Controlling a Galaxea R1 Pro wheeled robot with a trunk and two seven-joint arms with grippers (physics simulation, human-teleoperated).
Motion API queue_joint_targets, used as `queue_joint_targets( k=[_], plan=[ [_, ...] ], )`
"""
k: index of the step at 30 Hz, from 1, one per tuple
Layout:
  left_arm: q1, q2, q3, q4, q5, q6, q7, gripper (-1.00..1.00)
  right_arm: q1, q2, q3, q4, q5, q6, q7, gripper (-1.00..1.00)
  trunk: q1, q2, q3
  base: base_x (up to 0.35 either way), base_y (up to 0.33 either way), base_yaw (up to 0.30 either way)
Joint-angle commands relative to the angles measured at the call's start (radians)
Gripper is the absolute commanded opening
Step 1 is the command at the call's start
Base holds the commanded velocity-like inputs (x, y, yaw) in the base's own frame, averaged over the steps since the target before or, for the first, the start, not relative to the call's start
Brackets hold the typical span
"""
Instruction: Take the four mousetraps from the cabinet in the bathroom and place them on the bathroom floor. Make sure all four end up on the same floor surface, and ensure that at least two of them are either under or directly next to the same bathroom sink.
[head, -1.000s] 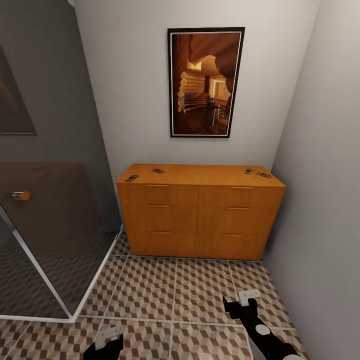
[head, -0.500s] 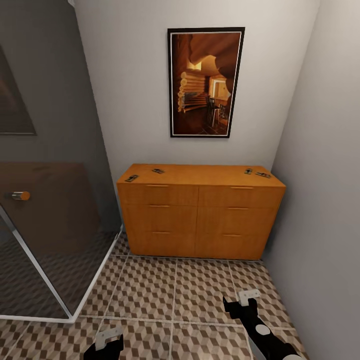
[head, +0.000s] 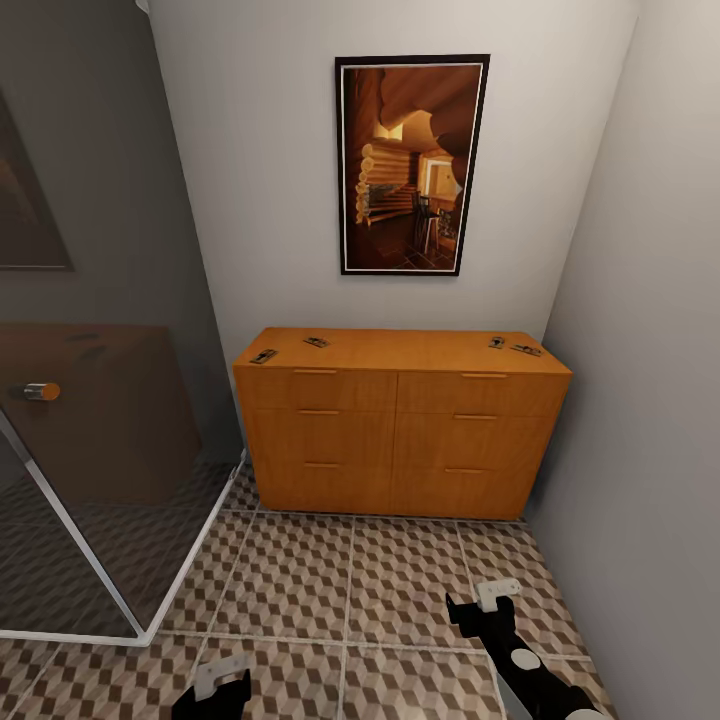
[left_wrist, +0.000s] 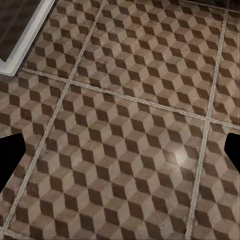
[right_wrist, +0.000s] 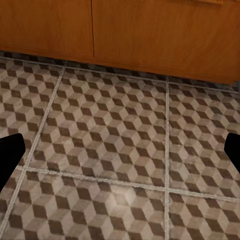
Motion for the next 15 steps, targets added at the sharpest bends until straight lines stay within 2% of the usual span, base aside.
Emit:
queue_joint_targets(
  k=[1, 15],
  plan=[
    [-0.001, -0.001, 0.002, 0.001, 0.0, -0.003, 0.002, 1.0, -0.001, 0.0, 0.001, 0.001, 0.007, -0.003, 0.0, 1.0, 0.0, -0.001, -0.001, 0.0, 0.0, 0.0],
    [-0.001, -0.001, 0.002, 0.001, 0.0, -0.003, 0.002, 1.0, -0.001, 0.0, 0.001, 0.001, 0.007, -0.003, 0.0, 1.0, 0.0, -0.001, -0.001, 0.0, 0.0, 0.0]
  ],
)
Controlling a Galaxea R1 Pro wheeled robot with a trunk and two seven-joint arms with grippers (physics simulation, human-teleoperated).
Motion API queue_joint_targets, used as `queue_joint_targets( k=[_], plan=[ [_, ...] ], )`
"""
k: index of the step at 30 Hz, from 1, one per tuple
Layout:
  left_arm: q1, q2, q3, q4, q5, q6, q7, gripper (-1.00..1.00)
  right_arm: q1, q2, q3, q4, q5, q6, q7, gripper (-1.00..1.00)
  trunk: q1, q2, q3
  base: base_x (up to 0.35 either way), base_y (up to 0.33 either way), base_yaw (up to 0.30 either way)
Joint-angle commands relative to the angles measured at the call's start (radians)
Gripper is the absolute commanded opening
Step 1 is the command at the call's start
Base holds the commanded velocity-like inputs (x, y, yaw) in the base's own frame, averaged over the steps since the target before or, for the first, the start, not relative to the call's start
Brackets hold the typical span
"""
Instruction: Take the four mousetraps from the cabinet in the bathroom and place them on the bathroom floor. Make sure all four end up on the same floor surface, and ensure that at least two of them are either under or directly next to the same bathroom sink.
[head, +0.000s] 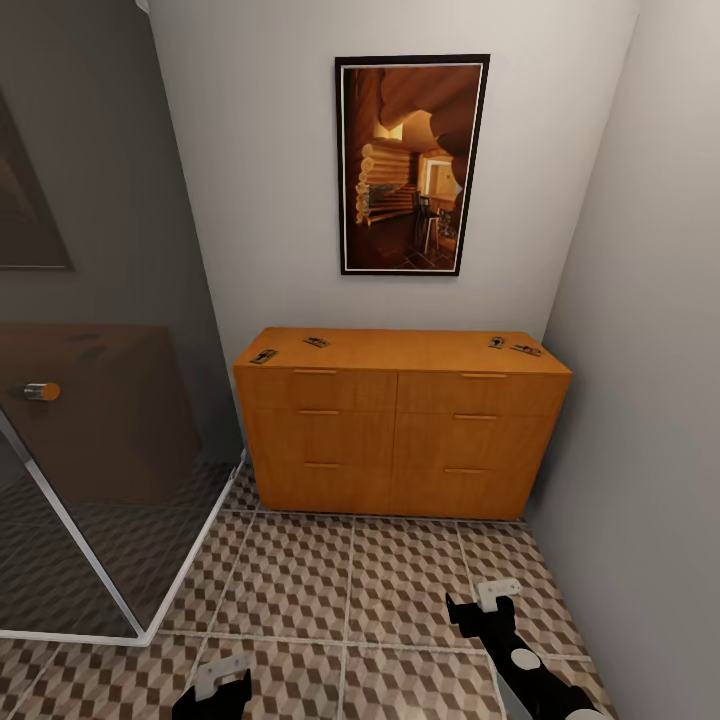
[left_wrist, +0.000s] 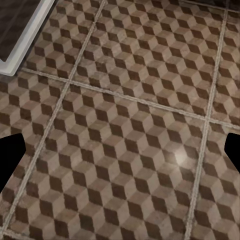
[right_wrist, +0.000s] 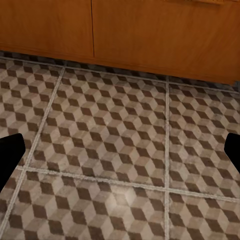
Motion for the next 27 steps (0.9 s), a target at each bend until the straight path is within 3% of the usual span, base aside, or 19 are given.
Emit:
queue_joint_targets(
  k=[1, 27],
  plan=[
    [-0.001, 0.0, 0.002, 0.001, 0.0, -0.003, 0.002, 1.0, -0.001, 0.0, 0.001, 0.001, 0.007, -0.003, 0.0, 1.0, 0.0, -0.001, -0.001, 0.0, 0.0, 0.0],
    [-0.001, -0.002, 0.002, 0.005, 0.0, -0.003, 0.002, 1.0, -0.001, 0.0, 0.0, 0.001, 0.007, -0.003, 0.0, 1.0, 0.0, -0.001, -0.001, 0.0, 0.0, 0.0]
  ],
)
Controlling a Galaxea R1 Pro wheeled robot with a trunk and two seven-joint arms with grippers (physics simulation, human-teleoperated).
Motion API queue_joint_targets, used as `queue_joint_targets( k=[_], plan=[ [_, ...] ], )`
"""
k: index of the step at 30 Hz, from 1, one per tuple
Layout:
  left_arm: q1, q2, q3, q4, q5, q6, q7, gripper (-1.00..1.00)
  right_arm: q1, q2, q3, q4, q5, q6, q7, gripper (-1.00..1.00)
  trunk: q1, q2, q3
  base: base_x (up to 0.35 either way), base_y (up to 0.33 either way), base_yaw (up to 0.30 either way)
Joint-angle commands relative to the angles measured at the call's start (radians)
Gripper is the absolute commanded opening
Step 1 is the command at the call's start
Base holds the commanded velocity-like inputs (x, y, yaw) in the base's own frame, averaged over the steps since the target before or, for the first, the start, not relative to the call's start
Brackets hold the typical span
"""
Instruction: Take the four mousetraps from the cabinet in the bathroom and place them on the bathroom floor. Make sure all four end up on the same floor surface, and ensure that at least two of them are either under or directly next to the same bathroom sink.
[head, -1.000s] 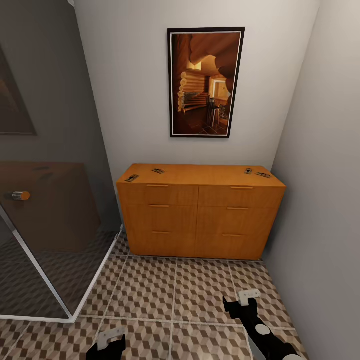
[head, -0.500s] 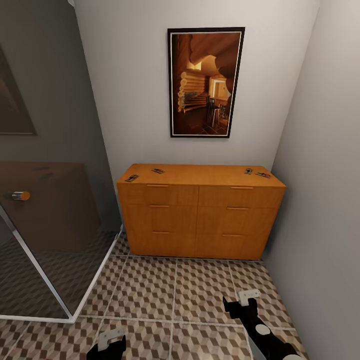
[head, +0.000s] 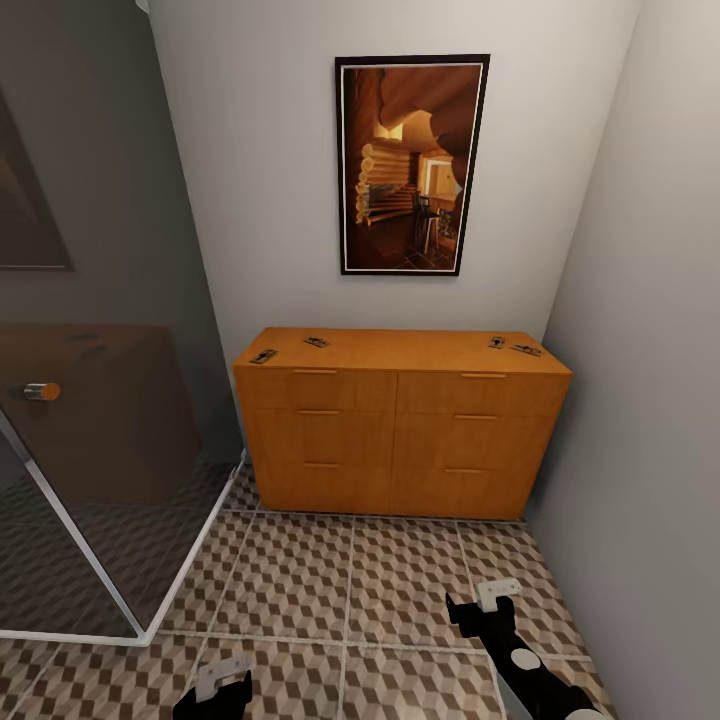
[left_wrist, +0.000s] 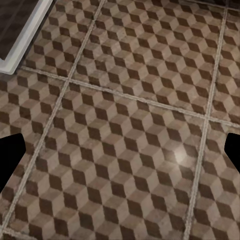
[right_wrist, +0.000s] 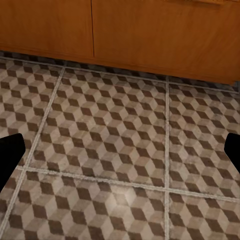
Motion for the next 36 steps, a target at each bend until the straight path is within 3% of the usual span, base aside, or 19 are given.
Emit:
queue_joint_targets(
  k=[1, 16, 21, 22, 27, 30, 31, 36],
  plan=[
    [-0.001, 0.0, 0.002, 0.001, 0.0, -0.003, 0.002, 1.0, -0.001, 0.0, 0.001, 0.001, 0.007, -0.003, 0.0, 1.0, 0.0, -0.001, -0.001, 0.0, 0.0, 0.0],
    [-0.001, 0.0, 0.002, 0.007, 0.0, -0.003, 0.002, 1.0, -0.004, -0.001, -0.004, 0.001, 0.005, 0.004, -0.001, 1.0, 0.0, -0.001, -0.001, 0.0, 0.0, 0.0],
    [-0.001, -0.002, 0.002, 0.007, 0.0, -0.003, 0.002, 1.0, -0.077, -0.004, -0.009, -0.03, 0.005, 0.068, -0.003, 1.0, 0.0, -0.001, -0.001, 0.0, 0.0, 0.0],
    [-0.001, -0.003, 0.002, 0.007, 0.0, -0.003, 0.002, 1.0, -0.154, -0.005, -0.008, -0.078, 0.006, 0.209, -0.001, 1.0, 0.0, -0.001, -0.001, 0.0, 0.0, 0.0],
    [-0.001, -0.002, 0.002, 0.007, 0.0, -0.003, 0.002, 1.0, -0.245, -0.026, -0.007, -0.171, 0.007, 0.433, 0.01, 1.0, 0.0, -0.001, -0.001, 0.0, 0.0, 0.0],
    [-0.001, -0.002, 0.002, 0.007, 0.0, -0.003, 0.002, 1.0, -0.287, -0.057, -0.006, -0.245, 0.01, 0.548, 0.04, 1.0, 0.0, -0.001, -0.001, 0.0, 0.0, 0.0],
    [-0.001, -0.002, 0.002, 0.007, 0.0, -0.003, 0.002, 1.0, -0.31, -0.079, -0.005, -0.3, 0.013, 0.613, 0.075, 1.0, 0.0, -0.001, -0.001, 0.0, 0.0, 0.0],
    [-0.001, -0.002, 0.002, 0.007, 0.0, -0.003, 0.002, 1.0, -0.356, -0.142, -0.005, -0.446, 0.035, 0.763, 0.206, 1.0, 0.0, -0.001, -0.001, 0.0, 0.0, 0.0]
  ],
)
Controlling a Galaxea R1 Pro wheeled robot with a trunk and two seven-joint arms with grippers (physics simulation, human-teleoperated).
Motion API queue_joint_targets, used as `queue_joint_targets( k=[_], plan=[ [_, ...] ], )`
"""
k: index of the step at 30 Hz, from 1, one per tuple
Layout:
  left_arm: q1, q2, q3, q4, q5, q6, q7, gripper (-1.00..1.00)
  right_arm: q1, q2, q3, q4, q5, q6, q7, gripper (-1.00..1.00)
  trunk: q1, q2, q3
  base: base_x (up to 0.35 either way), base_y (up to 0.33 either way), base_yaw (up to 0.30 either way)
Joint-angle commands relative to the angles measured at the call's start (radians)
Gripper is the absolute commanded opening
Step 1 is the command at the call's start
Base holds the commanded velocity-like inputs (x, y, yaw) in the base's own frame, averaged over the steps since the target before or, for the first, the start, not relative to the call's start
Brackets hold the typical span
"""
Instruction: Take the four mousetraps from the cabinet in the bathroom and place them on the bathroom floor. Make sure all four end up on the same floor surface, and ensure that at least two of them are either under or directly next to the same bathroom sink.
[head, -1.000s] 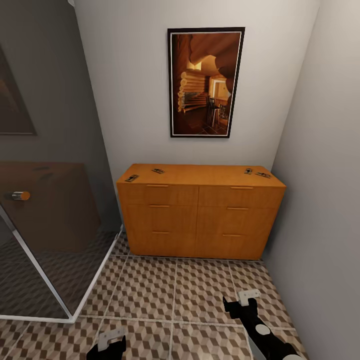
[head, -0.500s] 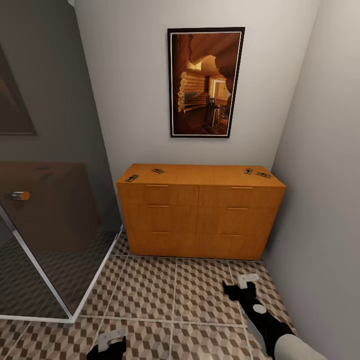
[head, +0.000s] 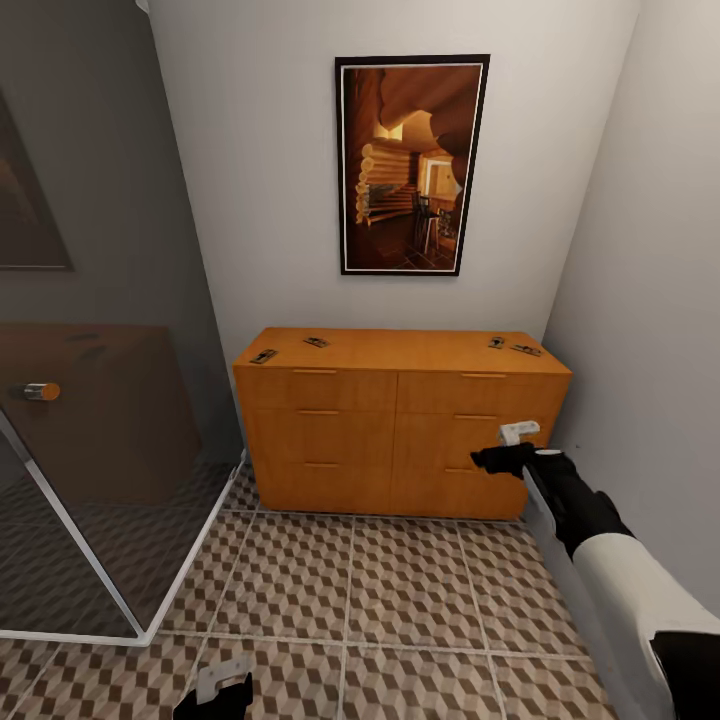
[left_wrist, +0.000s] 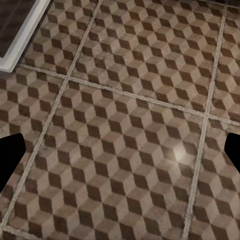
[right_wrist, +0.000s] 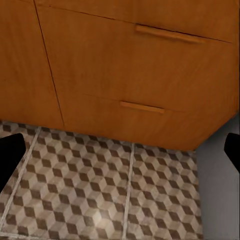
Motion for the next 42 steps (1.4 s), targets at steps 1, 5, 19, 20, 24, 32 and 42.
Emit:
queue_joint_targets(
  k=[1, 5, 19, 20, 24, 32, 42],
  plan=[
    [-0.001, 0.0, 0.002, 0.001, 0.0, -0.003, 0.002, 1.0, -0.008, -0.013, 0.001, -0.03, 0.019, 0.036, 0.034, 1.0, 0.0, 0.0, -0.001, 0.0, 0.0, 0.0],
    [-0.001, 0.0, 0.002, 0.001, 0.0, -0.003, 0.002, 1.0, -0.038, -0.059, 0.001, -0.138, 0.066, 0.148, 0.13, 1.0, 0.0, 0.0, -0.001, 0.0, 0.0, 0.0],
    [-0.001, 0.0, 0.002, 0.001, 0.0, -0.004, 0.002, 1.0, -0.081, -0.225, 0.009, -0.472, 0.32, 0.303, 0.667, 1.0, 0.0, 0.0, -0.001, 0.0, 0.0, 0.0],
    [-0.001, 0.0, 0.002, 0.001, 0.0, -0.004, 0.002, 1.0, -0.082, -0.234, 0.01, -0.478, 0.346, 0.303, 0.707, 1.0, 0.0, 0.0, -0.001, 0.0, 0.0, 0.0],
    [-0.001, 0.0, 0.002, 0.001, 0.0, -0.004, 0.002, 1.0, -0.083, -0.262, 0.01, -0.495, 0.449, 0.297, 0.895, 1.0, 0.0, 0.0, -0.001, 0.0, 0.0, 0.0],
    [-0.001, 0.0, 0.002, 0.001, 0.0, -0.004, 0.002, 1.0, -0.084, -0.305, -0.032, -0.501, 0.495, 0.269, 1.038, 1.0, 0.0, 0.0, -0.001, 0.0, 0.0, 0.0],
    [-0.001, 0.0, 0.002, 0.001, -0.001, -0.004, 0.002, 1.0, -0.084, -0.382, -0.149, -0.486, 0.494, 0.232, 1.074, 1.0, 0.0, 0.0, -0.001, 0.0, 0.0, 0.0]
  ],
)
